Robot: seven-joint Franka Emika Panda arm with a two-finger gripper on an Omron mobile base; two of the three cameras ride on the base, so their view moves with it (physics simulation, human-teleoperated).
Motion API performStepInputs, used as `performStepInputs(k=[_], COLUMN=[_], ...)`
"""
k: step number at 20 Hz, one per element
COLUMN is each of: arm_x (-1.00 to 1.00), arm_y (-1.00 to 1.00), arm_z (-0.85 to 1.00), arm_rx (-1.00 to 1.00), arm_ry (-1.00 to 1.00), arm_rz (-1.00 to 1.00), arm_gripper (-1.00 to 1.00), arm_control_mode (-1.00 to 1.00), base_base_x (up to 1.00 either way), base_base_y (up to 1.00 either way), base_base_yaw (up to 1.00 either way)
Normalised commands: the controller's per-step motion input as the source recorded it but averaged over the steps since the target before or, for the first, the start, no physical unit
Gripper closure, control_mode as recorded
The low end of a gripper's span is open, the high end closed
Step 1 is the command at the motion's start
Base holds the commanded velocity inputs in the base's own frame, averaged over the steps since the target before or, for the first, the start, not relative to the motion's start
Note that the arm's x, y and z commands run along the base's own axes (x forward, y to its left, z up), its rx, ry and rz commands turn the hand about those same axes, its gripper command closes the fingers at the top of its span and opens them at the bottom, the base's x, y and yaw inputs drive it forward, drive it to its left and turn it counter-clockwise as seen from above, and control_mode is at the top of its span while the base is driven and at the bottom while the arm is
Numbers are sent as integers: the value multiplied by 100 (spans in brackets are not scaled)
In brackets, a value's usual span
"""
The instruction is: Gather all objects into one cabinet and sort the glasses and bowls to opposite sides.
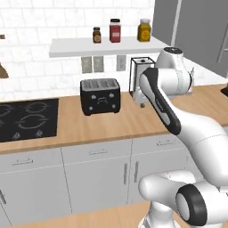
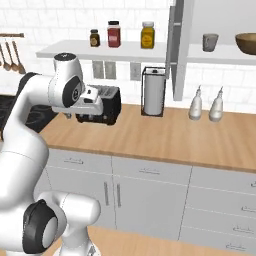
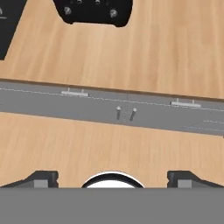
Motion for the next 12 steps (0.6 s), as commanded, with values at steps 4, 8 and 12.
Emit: performStepInputs(k=[4, 8, 12], arm_x=[0, 0, 0], arm_y=[0, 0, 0], arm_z=[0, 0, 0], arm_rx=[0, 0, 0], arm_ry=[0, 0, 0], arm_rz=[0, 0, 0], arm_gripper=[-100, -100, -100], arm_control_mode=[100, 100, 100], base_base_x=[0, 0, 0], base_base_y=[81, 94, 99], base_base_yaw=[0, 0, 0])
